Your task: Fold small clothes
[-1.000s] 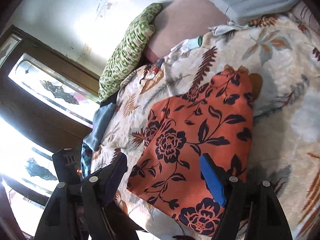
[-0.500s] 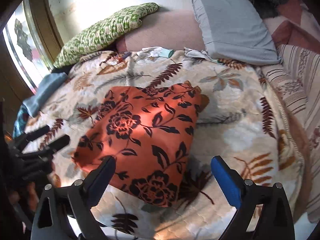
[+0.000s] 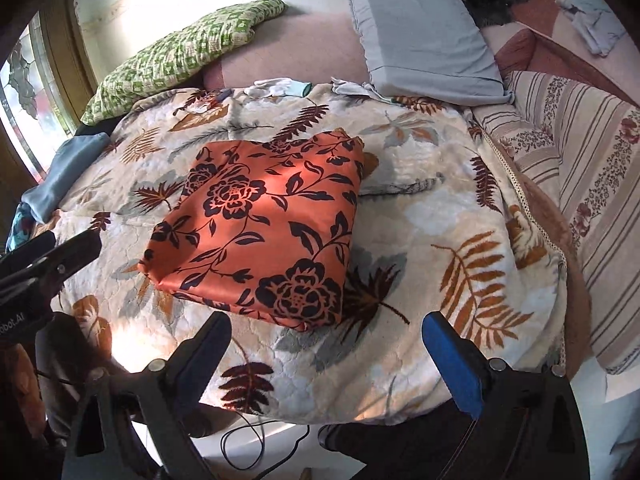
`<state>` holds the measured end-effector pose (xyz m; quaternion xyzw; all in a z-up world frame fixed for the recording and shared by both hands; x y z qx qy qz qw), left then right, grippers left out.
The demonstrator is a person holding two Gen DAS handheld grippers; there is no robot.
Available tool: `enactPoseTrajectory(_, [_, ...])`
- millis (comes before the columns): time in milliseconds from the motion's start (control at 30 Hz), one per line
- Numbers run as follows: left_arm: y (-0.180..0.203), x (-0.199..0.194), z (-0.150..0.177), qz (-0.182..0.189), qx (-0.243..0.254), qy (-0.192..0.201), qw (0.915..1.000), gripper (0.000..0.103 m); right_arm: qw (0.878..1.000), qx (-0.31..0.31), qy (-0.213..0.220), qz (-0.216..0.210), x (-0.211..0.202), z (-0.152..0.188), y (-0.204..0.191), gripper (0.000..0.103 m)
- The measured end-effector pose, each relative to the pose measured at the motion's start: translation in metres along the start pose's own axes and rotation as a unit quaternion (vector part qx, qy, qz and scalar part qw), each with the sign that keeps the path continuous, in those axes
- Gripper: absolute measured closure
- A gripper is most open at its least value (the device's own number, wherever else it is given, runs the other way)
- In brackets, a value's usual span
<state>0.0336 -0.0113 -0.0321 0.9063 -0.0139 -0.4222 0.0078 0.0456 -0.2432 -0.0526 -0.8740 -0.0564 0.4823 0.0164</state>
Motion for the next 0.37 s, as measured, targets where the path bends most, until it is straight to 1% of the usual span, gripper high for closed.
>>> enactPoseTrajectory(67, [0.004,-0.005,-0.001,0.003,0.006,0.003,1.0000,0.004,1.000,-0.001,-0.002,-0.004,-0.003,0.004,-0.003,0.005])
enactPoseTrajectory(167, [0.008,-0.009,-0.004,0.003,0.011,0.010,0.9999,0.000,1.000,-0.005,-0.002,-0.001,-0.005,0.007,-0.004,0.005])
enactPoseTrajectory(267, [0.013,-0.012,-0.004,0.028,0.009,0.015,0.9994,0.000,1.000,-0.005,0.000,-0.006,-0.006,0.005,-0.005,0.005])
enactPoseTrajectory(367, [0.015,-0.011,-0.005,0.023,0.011,0.012,0.9996,0.000,1.000,-0.007,0.001,-0.009,-0.006,0.004,-0.008,0.005])
Point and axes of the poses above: each gripper's, at about its wrist camera, not at the fingertips, and x roughly the way its jaws point, y to its right, z to its underside, the point moved 10 cm from there along x, roughly the way its jaws point, and after that the axes turned 3 degrees about -z, right-handed, at the moved point
